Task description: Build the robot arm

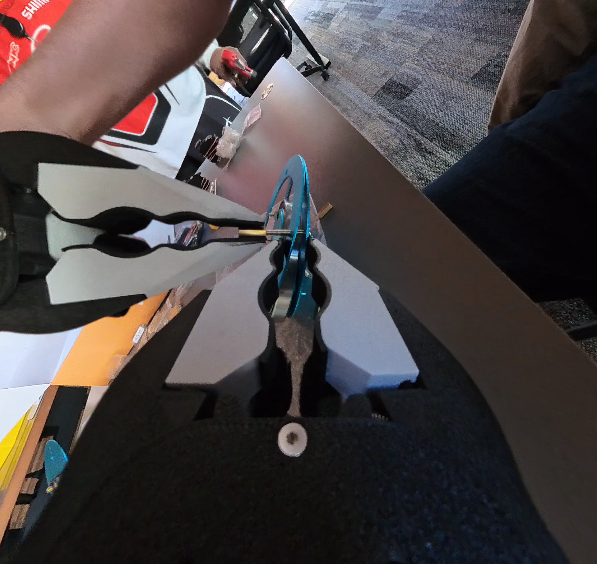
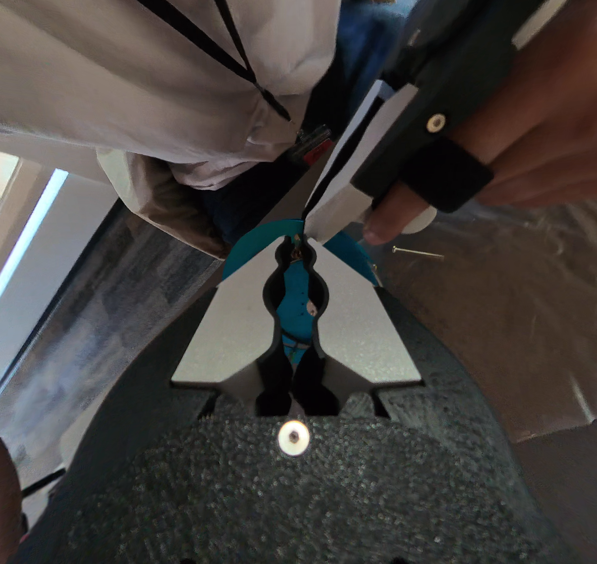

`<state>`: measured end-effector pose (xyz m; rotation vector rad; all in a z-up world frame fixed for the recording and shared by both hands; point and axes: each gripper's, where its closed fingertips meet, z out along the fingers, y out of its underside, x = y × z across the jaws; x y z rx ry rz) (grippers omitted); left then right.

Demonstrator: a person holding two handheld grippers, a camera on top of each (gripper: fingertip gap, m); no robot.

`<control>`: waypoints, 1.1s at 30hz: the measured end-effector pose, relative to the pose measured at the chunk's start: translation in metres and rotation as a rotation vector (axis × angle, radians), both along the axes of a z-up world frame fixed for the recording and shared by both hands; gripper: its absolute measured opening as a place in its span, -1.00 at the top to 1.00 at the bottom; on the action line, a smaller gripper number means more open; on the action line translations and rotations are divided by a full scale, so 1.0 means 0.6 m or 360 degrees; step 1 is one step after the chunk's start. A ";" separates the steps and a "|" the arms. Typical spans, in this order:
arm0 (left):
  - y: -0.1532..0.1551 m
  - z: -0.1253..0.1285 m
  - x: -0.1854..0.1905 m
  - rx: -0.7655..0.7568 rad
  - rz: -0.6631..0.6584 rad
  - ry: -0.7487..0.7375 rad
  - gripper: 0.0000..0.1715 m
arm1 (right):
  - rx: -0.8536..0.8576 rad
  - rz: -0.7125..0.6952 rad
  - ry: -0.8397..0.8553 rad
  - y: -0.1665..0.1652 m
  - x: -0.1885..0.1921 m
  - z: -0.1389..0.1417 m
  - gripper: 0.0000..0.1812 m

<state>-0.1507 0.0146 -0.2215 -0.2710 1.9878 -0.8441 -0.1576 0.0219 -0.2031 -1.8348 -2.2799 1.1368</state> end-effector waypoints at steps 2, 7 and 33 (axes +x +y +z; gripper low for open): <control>-0.002 -0.001 0.000 0.0006 -0.0001 0.0002 0.85 | 0.0078 -0.0004 -0.0006 -0.003 0.000 -0.001 0.95; -0.005 -0.004 0.000 0.0041 0.0005 -0.0009 0.85 | 0.0000 -0.0247 -0.0262 -0.004 0.000 -0.006 0.95; -0.026 -0.019 -0.001 0.0186 0.0012 -0.0051 0.84 | -0.0259 -0.1919 -0.0616 0.025 0.001 0.029 0.91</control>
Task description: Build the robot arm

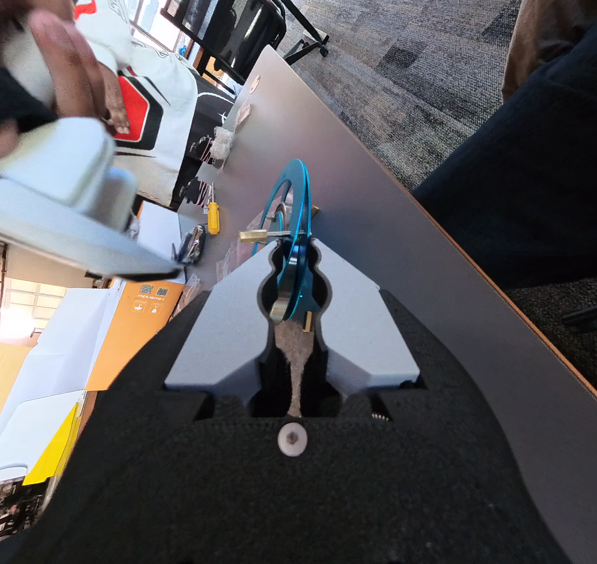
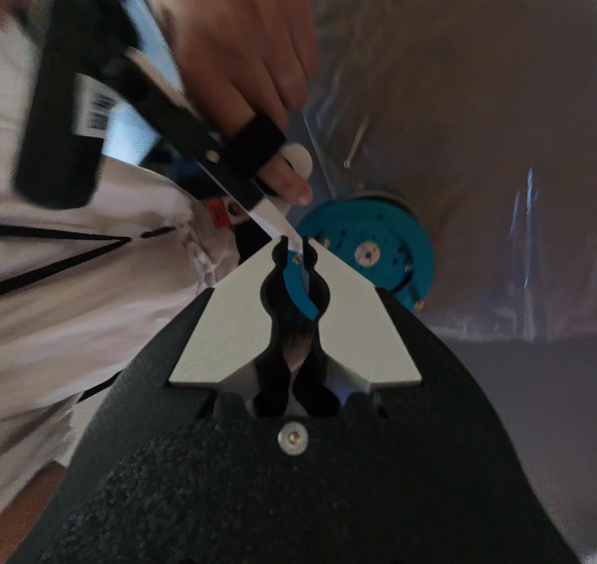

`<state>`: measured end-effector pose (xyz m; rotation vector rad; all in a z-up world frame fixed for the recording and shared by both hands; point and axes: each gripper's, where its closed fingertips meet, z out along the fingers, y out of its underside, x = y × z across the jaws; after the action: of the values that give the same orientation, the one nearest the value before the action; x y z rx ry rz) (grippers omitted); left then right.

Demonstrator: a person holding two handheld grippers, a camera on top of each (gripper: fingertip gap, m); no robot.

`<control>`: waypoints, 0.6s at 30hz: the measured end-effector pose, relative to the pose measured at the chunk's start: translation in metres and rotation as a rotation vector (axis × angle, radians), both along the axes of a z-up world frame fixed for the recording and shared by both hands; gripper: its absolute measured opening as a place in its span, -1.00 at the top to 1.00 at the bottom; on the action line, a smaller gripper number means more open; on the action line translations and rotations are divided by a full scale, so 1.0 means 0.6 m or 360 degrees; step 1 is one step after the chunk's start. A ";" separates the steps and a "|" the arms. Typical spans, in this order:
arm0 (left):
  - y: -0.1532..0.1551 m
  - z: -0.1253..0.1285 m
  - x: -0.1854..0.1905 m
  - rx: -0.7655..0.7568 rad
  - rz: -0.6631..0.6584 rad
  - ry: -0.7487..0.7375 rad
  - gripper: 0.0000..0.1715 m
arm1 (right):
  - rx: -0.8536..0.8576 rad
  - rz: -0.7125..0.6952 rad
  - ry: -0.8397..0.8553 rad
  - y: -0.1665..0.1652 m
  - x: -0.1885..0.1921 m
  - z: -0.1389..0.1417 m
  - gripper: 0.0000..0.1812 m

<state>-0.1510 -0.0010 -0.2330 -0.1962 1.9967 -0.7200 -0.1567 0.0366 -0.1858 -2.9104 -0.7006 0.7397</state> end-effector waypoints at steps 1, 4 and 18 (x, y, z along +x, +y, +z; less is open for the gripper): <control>0.000 -0.002 -0.001 0.0007 -0.0003 0.0003 0.83 | 0.0130 0.0061 0.0174 0.012 -0.005 0.019 0.91; 0.001 -0.001 -0.001 -0.0010 -0.0010 0.0011 0.83 | 0.0541 0.0352 0.0679 0.019 -0.015 0.068 0.83; 0.011 0.005 -0.004 -0.0141 -0.0046 0.0060 0.83 | 0.0817 0.2015 0.0821 -0.007 0.016 -0.024 0.71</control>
<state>-0.1535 0.0056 -0.2299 -0.2350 2.0082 -0.8298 -0.1472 0.0323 -0.2003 -1.4537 -2.1861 1.0425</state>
